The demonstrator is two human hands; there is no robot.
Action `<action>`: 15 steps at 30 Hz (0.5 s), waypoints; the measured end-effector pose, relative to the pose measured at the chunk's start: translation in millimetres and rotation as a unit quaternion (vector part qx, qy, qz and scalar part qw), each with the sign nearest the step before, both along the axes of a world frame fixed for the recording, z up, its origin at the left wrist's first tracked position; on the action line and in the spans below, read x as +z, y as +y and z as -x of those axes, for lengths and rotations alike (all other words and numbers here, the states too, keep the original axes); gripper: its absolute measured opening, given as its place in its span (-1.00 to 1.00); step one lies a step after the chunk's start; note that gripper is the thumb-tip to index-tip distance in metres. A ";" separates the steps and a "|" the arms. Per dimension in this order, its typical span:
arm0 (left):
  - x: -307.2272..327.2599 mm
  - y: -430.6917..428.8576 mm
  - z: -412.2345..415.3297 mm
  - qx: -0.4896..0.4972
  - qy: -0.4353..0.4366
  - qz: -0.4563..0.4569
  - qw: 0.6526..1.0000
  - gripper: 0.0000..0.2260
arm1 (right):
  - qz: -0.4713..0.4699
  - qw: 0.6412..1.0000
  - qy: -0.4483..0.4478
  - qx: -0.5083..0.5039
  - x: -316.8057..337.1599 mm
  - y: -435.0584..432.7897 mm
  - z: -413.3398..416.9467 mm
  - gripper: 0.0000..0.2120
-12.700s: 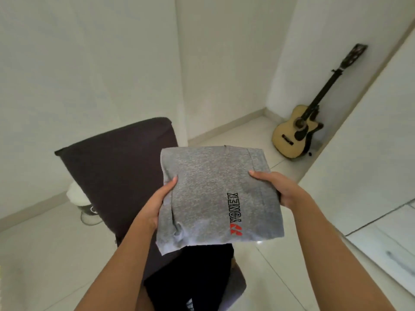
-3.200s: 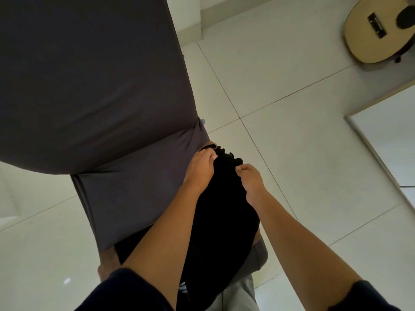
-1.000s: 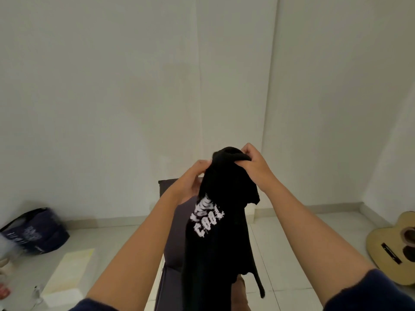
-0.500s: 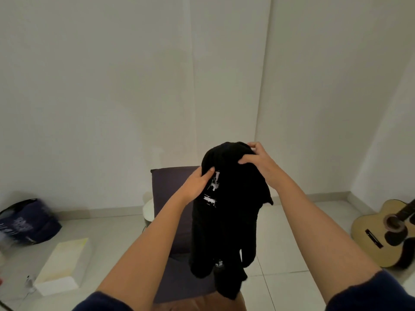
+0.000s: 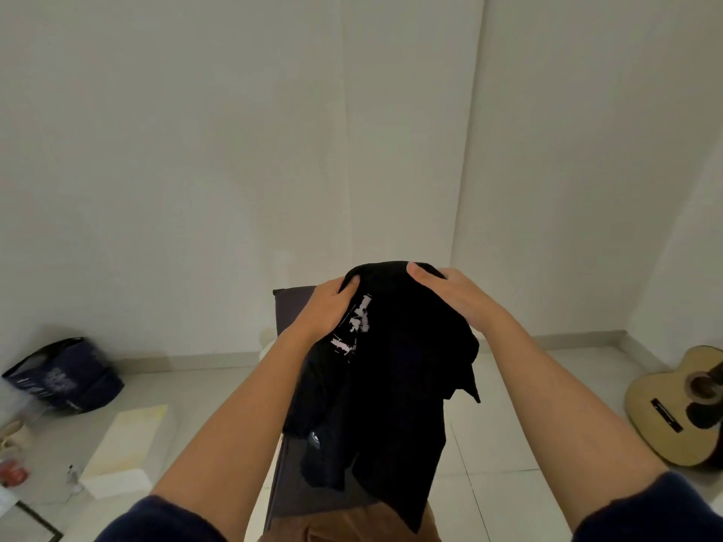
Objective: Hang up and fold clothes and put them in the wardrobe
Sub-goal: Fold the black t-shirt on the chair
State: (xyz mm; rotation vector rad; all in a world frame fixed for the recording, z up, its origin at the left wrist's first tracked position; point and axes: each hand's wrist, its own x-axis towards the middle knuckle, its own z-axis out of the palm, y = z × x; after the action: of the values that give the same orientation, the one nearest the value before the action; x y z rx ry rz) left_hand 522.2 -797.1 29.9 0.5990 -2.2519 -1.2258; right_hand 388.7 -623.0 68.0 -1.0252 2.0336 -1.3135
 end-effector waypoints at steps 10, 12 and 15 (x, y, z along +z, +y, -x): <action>-22.3 -14.7 -17.2 -0.035 -0.056 0.022 0.998 -0.64 | 0.073 0.994 0.043 -0.071 -6.9 -20.6 2.6 -0.74; -22.5 -6.5 -16.6 -0.043 -0.049 0.020 0.998 -0.70 | 0.111 0.984 0.077 -0.113 -6.5 -22.9 0.9 -0.69; -31.0 1.9 -18.9 -0.054 -0.037 0.004 0.998 -0.69 | 0.170 0.966 0.124 -0.149 -10.2 -24.0 -1.0 -0.69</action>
State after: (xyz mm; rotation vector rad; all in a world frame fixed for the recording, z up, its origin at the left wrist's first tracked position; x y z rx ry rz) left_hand 541.1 -795.2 -1.1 0.5346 -2.3765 -1.2658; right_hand 389.7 -647.0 57.7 -1.1071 2.2646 -1.8188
